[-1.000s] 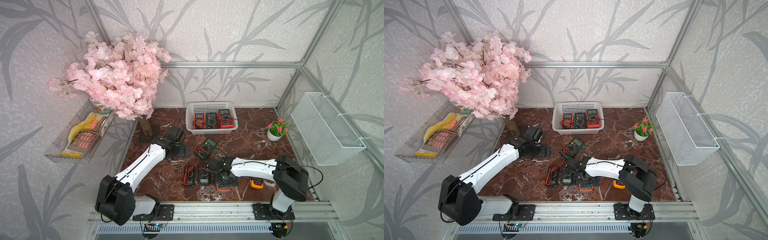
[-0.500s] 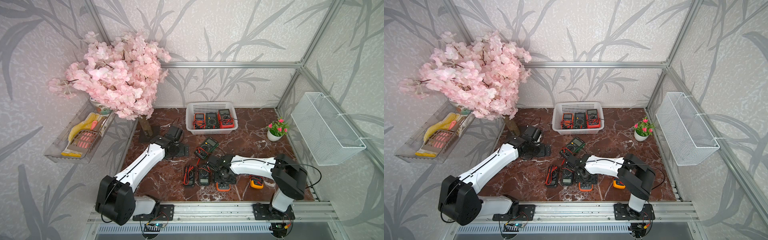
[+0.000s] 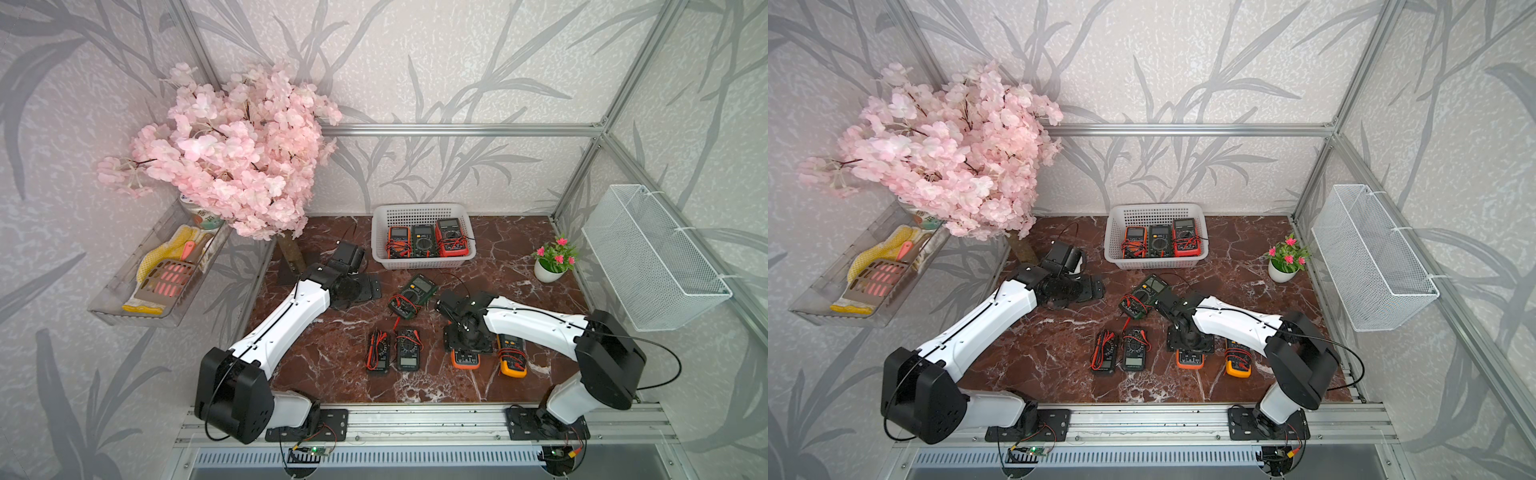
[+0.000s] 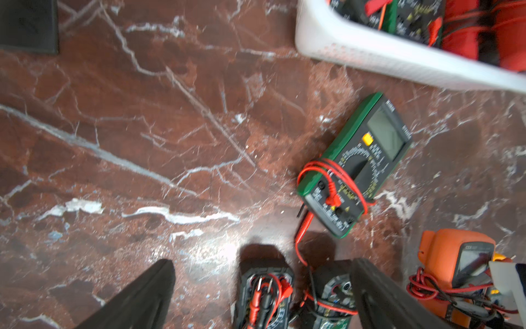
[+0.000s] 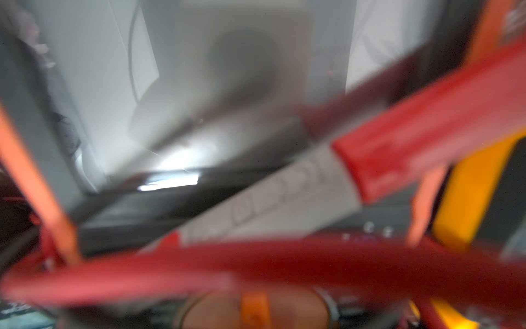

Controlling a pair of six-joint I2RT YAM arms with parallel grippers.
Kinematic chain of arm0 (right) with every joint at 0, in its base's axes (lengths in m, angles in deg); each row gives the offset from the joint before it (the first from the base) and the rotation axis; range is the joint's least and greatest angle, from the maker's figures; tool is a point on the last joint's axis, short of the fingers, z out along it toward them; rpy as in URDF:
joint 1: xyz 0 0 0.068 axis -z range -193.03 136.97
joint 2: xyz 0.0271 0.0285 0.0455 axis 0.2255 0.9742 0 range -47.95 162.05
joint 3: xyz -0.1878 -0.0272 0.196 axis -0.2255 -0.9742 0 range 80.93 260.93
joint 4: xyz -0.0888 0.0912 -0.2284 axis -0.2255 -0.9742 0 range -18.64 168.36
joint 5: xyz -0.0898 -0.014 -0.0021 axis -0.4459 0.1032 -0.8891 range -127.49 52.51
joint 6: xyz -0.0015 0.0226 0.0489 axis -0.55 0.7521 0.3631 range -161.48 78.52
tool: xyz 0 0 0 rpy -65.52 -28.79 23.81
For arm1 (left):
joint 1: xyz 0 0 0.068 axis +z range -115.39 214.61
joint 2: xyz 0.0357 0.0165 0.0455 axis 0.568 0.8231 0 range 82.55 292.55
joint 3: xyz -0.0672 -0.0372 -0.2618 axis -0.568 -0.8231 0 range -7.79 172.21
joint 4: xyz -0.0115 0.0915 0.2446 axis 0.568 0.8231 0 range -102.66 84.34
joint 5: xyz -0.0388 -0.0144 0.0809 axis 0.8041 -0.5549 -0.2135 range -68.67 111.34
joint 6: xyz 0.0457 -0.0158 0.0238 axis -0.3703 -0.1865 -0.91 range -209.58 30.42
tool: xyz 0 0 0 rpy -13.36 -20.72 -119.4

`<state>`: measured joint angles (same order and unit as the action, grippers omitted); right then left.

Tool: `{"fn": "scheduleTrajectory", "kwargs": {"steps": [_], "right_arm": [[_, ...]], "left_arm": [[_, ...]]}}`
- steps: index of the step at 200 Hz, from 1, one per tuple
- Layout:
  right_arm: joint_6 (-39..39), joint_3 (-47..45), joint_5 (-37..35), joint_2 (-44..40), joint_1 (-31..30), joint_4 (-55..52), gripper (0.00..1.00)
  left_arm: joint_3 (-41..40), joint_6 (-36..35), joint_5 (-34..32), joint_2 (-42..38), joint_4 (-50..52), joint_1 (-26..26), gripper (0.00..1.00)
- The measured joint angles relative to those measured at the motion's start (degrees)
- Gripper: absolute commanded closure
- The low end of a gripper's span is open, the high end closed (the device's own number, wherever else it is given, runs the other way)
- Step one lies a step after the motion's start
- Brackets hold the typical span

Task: Put the multimeter into the basket
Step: Place the multimeter in the basket.

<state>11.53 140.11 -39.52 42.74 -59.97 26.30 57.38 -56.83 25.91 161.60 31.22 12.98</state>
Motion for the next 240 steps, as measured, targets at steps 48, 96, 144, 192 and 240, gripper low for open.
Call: {"fn": "scheduleTrajectory", "kwargs": {"steps": [48,96,144,192,240], "right_arm": [[-7.2,10.4,0.0,0.0,4.5,-4.0,0.39],[-13.3,25.0,0.0,5.1,7.4,-5.7,0.39],[-17.8,41.3,0.8,17.3,9.9,-6.5,0.39],[-20.9,61.0,1.0,30.0,12.3,-9.0,0.39],[-22.7,87.8,0.9,45.5,14.4,-15.1,0.39]], "left_arm": [[5.4,0.3,-0.1,4.3,-0.7,0.0,0.00],[10.2,0.2,-0.2,8.0,-1.1,0.5,0.00],[13.3,0.0,-0.2,10.8,-1.1,2.1,0.00],[14.5,-0.2,-0.2,12.1,-1.0,3.1,0.00],[14.6,-0.2,-0.1,12.3,-0.7,3.1,0.00]]}}
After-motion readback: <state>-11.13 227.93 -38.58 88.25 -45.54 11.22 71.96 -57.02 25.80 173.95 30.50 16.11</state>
